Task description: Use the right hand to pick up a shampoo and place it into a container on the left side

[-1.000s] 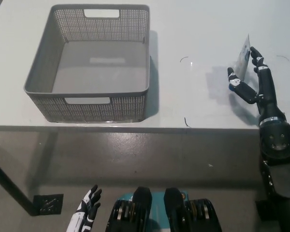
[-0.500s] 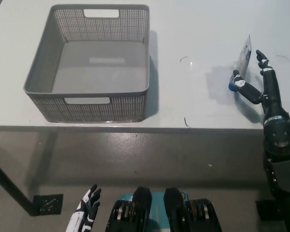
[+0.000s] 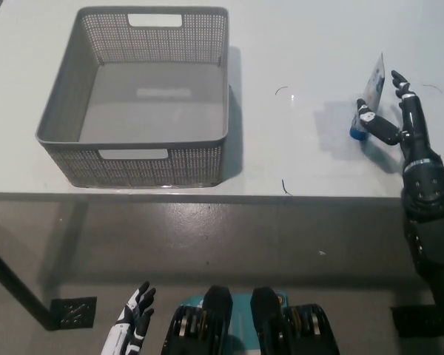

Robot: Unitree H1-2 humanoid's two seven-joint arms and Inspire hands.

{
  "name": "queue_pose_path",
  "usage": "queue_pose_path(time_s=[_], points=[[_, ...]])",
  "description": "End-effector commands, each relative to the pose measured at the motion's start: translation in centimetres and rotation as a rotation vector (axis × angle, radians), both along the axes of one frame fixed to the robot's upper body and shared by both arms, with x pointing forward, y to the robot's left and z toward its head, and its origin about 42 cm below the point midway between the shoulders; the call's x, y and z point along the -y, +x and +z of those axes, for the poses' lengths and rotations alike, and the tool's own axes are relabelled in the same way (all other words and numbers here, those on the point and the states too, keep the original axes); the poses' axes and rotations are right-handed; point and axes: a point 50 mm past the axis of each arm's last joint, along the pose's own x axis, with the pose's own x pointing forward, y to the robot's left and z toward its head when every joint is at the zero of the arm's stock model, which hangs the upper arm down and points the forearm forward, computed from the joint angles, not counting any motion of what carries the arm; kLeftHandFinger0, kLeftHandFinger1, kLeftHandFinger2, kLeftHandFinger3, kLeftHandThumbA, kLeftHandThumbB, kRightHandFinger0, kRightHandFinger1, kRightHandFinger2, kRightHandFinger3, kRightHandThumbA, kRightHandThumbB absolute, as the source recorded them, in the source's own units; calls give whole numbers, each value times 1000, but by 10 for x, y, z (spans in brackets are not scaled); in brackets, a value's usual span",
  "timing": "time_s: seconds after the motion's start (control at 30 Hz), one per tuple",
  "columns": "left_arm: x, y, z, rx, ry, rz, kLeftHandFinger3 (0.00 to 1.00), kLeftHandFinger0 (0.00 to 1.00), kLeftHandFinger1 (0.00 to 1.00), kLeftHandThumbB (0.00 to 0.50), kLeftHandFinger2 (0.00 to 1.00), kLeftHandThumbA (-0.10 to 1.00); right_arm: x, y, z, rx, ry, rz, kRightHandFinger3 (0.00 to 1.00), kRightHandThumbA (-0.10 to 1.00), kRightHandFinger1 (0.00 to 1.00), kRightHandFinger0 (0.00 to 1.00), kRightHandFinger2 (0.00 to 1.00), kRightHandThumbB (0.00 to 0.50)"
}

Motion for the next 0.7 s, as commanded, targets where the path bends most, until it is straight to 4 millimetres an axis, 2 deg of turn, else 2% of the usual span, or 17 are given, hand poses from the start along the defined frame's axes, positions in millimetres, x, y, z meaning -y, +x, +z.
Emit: queue_pose_path(time_s=[0.0, 0.13, 0.17, 0.33, 0.43, 0.5, 0.6, 0.63, 0.67], points=[[1, 4, 9, 68, -3, -10, 1000, 1000, 1000, 153, 1000, 942, -4, 23, 45, 136, -29, 10, 1000, 627, 1000, 1000, 1000, 314], [1, 6, 10, 71, -2, -18, 1000, 1000, 1000, 162, 1000, 943, -10, 32, 52, 128, -22, 13, 1000, 621, 1000, 1000, 1000, 333], [2, 6, 11, 63, -12, -18, 1000, 1000, 1000, 177, 1000, 940, -13, 36, 54, 115, -44, 14, 1000, 663, 1000, 1000, 1000, 339], [3, 7, 11, 75, -5, -24, 1000, 1000, 1000, 162, 1000, 940, -18, 45, 57, 75, -47, 27, 1000, 690, 1000, 1000, 1000, 344], [3, 9, 11, 75, -3, -19, 1000, 1000, 1000, 165, 1000, 942, -22, 51, 56, 26, -58, 26, 1000, 681, 1000, 1000, 1000, 342], [4, 9, 12, 77, -2, -20, 1000, 1000, 1000, 165, 1000, 943, -23, 52, 55, 10, -36, 26, 1000, 624, 1000, 1000, 1000, 345], [3, 11, 14, 80, -4, -20, 1000, 1000, 1000, 168, 1000, 945, -26, 54, 53, -9, -54, 30, 1000, 621, 1000, 1000, 1000, 375], [2, 11, 14, 85, -3, -22, 1000, 1000, 1000, 162, 1000, 944, -26, 53, 51, -6, -37, 33, 1000, 542, 1000, 968, 1000, 368], [2, 11, 14, 86, -3, -22, 1000, 1000, 1000, 163, 1000, 944, -26, 53, 50, -5, -34, 30, 1000, 483, 816, 782, 849, 360]])
